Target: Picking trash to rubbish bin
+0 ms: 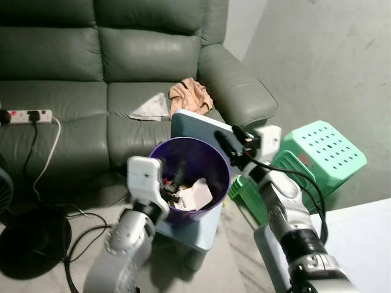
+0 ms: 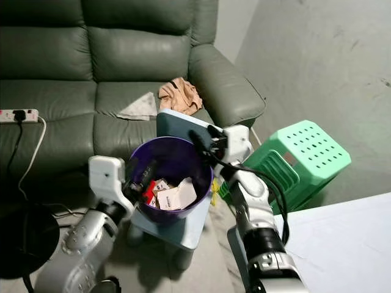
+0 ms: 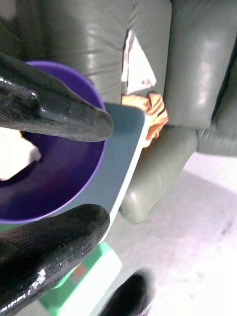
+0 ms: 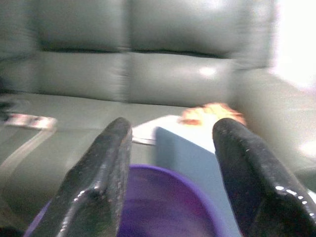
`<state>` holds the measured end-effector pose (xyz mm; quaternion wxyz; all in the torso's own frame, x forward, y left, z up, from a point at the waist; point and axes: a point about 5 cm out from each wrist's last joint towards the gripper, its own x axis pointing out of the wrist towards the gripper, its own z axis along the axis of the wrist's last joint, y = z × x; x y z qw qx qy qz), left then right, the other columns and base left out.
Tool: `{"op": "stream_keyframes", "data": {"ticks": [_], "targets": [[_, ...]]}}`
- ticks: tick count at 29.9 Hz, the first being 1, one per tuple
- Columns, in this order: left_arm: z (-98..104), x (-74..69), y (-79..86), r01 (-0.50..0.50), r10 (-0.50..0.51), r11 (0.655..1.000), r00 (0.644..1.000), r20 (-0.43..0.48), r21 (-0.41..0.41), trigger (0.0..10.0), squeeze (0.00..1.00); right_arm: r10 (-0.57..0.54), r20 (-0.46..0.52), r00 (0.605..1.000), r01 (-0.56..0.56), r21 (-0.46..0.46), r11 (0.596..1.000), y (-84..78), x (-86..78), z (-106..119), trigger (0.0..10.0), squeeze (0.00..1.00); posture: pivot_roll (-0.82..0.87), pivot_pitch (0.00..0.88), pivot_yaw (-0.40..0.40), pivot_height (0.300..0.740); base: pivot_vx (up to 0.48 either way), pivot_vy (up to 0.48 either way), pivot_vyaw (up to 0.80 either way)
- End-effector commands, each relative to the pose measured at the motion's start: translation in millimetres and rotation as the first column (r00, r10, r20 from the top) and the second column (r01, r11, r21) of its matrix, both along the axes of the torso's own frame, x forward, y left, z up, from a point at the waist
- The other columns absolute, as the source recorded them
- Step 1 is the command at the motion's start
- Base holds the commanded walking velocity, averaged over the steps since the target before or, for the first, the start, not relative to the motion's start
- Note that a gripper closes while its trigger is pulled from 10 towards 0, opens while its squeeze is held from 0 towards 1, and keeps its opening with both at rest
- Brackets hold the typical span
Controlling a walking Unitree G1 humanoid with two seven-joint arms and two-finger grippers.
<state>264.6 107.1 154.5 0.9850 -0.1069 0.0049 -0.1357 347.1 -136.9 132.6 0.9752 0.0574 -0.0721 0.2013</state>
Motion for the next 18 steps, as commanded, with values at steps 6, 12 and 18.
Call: {"op": "stream_keyframes", "data": {"ticks": [6,12,18], "targets": [[0.5,30.8,13.2,-0.063,0.062,0.997,0.998,0.025,0.047,10.0,0.0,-0.23,0.062,0.971,0.228,0.025,0.973,-33.2,-20.7,10.1,10.0,0.0,0.03,0.0,-0.12,0.74,0.0,0.0,0.0],[6.4,50.7,28.1,-0.151,0.145,0.983,0.988,0.062,0.109,10.0,0.0,-0.327,0.091,0.941,0.329,-0.01,0.944,-45.1,-27.4,11.9,10.0,0.0,0.0,0.0,-0.098,0.74,0.0,0.0,0.0],[9.9,66.4,42.0,-0.182,0.174,0.979,0.98,0.094,0.087,10.0,0.0,-0.39,0.088,0.916,0.392,-0.007,0.92,-56.6,-39.8,9.1,10.0,0.0,-0.03,0.0,-0.064,0.74,0.0,0.0,0.0]]}}
